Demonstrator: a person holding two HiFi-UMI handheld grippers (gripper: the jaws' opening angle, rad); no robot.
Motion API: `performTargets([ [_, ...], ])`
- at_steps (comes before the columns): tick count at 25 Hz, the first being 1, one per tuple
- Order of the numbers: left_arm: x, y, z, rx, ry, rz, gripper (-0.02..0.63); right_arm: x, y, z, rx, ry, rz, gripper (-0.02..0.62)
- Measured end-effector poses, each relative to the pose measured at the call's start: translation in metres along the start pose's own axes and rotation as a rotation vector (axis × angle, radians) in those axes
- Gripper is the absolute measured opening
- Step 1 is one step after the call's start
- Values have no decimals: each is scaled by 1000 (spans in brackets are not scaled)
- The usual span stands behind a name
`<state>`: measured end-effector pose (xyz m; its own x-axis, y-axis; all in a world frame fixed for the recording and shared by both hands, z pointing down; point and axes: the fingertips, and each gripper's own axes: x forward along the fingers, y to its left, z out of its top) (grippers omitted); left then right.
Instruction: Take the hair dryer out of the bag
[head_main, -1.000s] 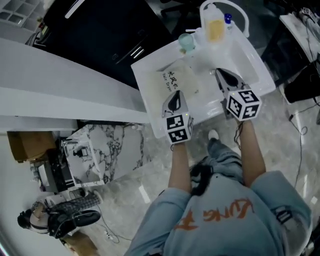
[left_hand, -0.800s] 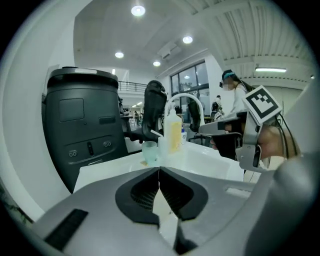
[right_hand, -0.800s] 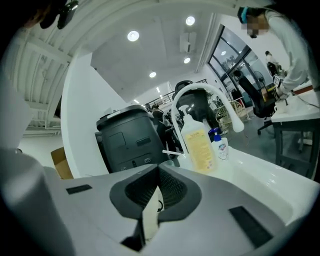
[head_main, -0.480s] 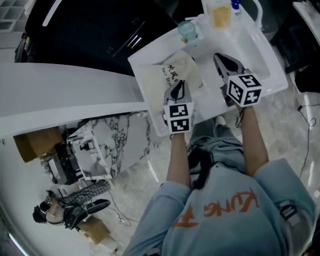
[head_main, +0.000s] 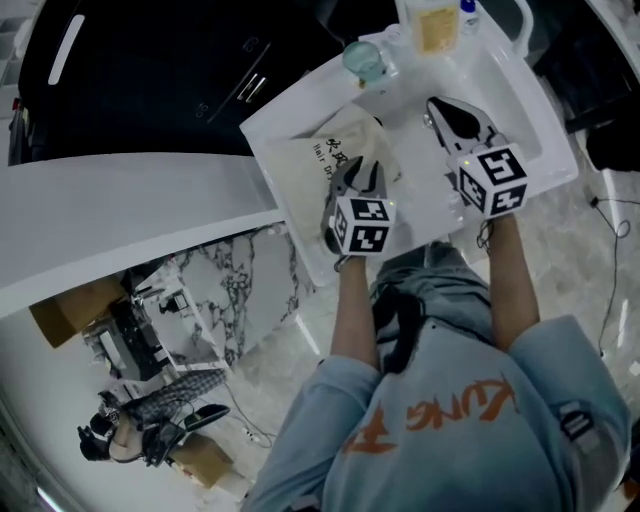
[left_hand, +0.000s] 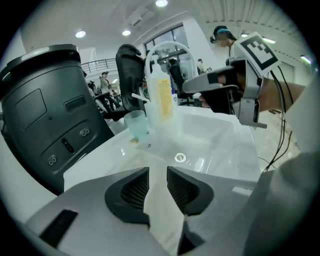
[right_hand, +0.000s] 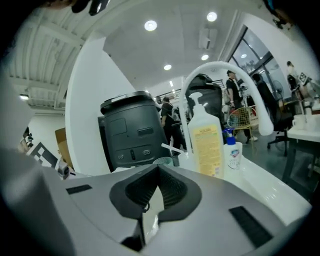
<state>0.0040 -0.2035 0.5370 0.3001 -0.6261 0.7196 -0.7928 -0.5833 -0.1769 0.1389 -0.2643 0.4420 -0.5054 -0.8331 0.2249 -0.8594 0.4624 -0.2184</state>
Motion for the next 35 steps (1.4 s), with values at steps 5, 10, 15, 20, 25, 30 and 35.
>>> performTargets([
  [5, 15, 0, -16, 67, 93, -11, 112, 17, 19, -20, -12, 44, 68, 0],
  [10, 26, 5, -22, 94, 142, -18, 114, 28, 22, -33, -6, 75, 77, 0],
  [15, 35, 5, -25, 126, 189, -26, 114, 35, 32, -33, -16, 83, 97, 0],
  [20, 35, 7, -27, 114, 202, -5, 54, 31, 35, -37, -19, 97, 102, 0],
  [25, 24, 9, -23, 31, 142, -2, 17, 29, 36, -48, -12, 114, 108, 0],
  [30, 4, 27, -17, -61, 55, 50, 14, 30, 39, -61, -12, 143, 120, 0],
  [35, -11, 38, -15, -82, 21, 86, 14, 36, 52, -70, -18, 166, 152, 0],
])
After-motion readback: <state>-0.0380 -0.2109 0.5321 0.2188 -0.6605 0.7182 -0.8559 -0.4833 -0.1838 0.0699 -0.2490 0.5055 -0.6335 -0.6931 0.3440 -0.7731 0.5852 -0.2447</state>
